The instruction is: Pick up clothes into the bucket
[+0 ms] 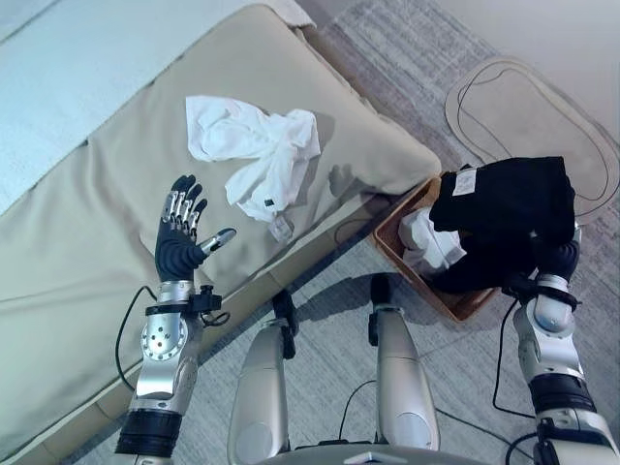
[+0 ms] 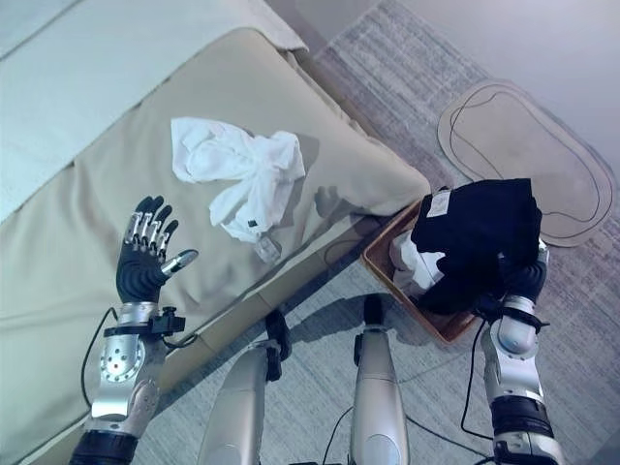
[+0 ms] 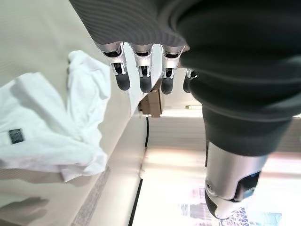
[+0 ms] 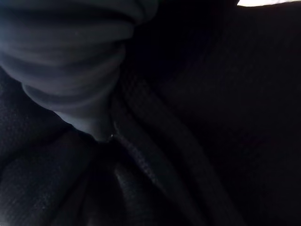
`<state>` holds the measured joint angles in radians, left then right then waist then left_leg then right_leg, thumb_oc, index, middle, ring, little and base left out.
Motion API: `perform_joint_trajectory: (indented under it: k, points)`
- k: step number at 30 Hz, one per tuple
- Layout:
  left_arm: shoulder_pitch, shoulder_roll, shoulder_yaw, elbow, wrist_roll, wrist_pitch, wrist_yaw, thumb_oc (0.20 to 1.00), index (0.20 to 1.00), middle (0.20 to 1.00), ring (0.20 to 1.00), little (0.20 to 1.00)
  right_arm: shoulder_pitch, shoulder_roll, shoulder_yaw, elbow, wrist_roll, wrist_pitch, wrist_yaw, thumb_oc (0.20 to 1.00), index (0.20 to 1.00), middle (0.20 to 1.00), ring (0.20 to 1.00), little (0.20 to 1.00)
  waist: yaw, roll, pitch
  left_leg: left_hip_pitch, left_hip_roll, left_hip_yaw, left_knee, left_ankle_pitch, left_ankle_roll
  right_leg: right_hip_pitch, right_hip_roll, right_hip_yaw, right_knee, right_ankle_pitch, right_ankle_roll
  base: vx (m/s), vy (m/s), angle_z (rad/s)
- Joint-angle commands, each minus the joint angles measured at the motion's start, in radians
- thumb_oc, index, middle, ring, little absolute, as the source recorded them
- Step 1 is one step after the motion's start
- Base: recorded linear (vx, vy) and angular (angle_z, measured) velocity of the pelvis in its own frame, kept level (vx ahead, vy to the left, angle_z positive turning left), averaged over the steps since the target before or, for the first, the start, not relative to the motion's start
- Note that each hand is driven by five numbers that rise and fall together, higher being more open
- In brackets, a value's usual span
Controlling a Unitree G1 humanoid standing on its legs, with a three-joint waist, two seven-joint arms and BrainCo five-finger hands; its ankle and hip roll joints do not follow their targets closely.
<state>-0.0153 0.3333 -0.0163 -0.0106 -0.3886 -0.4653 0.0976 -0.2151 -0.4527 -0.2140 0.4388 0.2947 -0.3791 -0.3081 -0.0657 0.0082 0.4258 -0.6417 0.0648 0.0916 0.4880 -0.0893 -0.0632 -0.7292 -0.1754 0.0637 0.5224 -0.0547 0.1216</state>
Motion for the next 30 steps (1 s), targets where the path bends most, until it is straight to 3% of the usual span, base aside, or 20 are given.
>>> perform_joint_trajectory:
  k: [1, 10, 16, 20, 21, 23, 24, 30]
  points:
    - [0.040, 0.036, 0.016, -0.083, -0.028, -0.081, 0.030, 1.000, 1.000, 1.000, 1.000, 1.000, -0.038, -0.095, 0.019, -0.010, -0.016, -0.091, -0.064, 0.200, 0.200, 0.200, 0.200, 0.200, -0.009, -0.008, -0.082, -0.096, -0.051, -0.021, 0.139, -0.077, 0.059, -0.036, 0.025, -0.039, 0.032, 0.017, -0.031, -0.05, -0.008, -0.05]
    - [0.022, 0.050, -0.016, -0.090, -0.027, -0.096, 0.075, 1.000, 1.000, 1.000, 1.000, 1.000, -0.134, -0.156, 0.038, 0.080, -0.040, -0.086, -0.146, 0.200, 0.200, 0.200, 0.200, 0.200, -0.002, 0.015, -0.069, -0.195, -0.056, -0.007, 0.174, -0.086, 0.066, -0.151, 0.027, -0.026, 0.076, 0.013, -0.031, -0.01, -0.001, -0.01]
    - [0.021, 0.064, -0.027, -0.108, -0.029, -0.109, 0.085, 1.000, 1.000, 1.000, 1.000, 1.000, -0.153, -0.221, 0.075, 0.133, -0.073, -0.072, -0.145, 0.200, 0.200, 0.200, 0.200, 0.200, 0.001, 0.024, -0.065, -0.251, -0.063, -0.002, 0.192, -0.085, 0.070, -0.213, 0.028, -0.012, 0.096, 0.016, -0.030, -0.02, 0.015, -0.04]
    - [-0.001, 0.067, -0.043, -0.110, -0.014, -0.111, 0.097, 1.000, 1.000, 1.000, 1.000, 1.000, -0.166, -0.271, 0.196, 0.196, -0.180, -0.018, -0.101, 0.200, 0.200, 0.200, 0.200, 0.200, 0.002, 0.026, -0.049, -0.298, -0.064, 0.006, 0.214, -0.086, 0.072, -0.262, 0.030, -0.001, 0.118, 0.021, -0.030, -0.01, 0.004, -0.01]
    - [-0.006, 0.068, -0.048, -0.114, -0.012, -0.112, 0.099, 1.000, 1.000, 1.000, 1.000, 1.000, -0.174, -0.274, 0.211, 0.210, -0.193, -0.010, -0.101, 0.200, 0.200, 0.200, 0.200, 0.200, 0.006, 0.029, -0.052, -0.293, -0.065, -0.001, 0.221, -0.116, 0.065, -0.262, 0.033, 0.002, 0.133, -0.010, -0.026, 0.06, 0.000, 0.00]
    - [-0.013, 0.067, -0.051, -0.121, -0.010, -0.112, 0.102, 1.000, 1.000, 1.000, 1.000, 1.000, -0.186, -0.278, 0.229, 0.230, -0.204, -0.004, -0.100, 0.200, 0.200, 0.200, 0.200, 0.200, 0.002, 0.028, -0.046, -0.318, -0.066, 0.009, 0.223, -0.085, 0.072, -0.281, 0.029, 0.001, 0.126, 0.022, -0.030, -0.02, 0.005, 0.00]
    - [-0.028, 0.070, -0.064, -0.126, -0.016, -0.115, 0.105, 1.000, 1.000, 1.000, 1.000, 1.000, -0.221, -0.278, 0.264, 0.293, -0.224, 0.017, -0.108, 0.200, 0.200, 0.200, 0.200, 0.200, 0.010, 0.034, -0.048, -0.318, -0.067, 0.001, 0.231, -0.115, 0.066, -0.287, 0.032, 0.005, 0.143, -0.008, -0.026, 0.00, 0.000, 0.00]
    - [-0.065, 0.068, -0.082, -0.132, -0.021, -0.109, 0.130, 1.000, 1.000, 1.000, 1.000, 1.000, -0.349, -0.277, 0.349, 0.518, -0.233, 0.080, -0.112, 0.200, 0.200, 0.200, 0.200, 0.200, 0.023, 0.050, -0.040, -0.355, -0.070, 0.010, 0.251, -0.121, 0.068, -0.331, 0.032, 0.013, 0.166, -0.011, -0.030, 0.01, 0.010, -0.02]
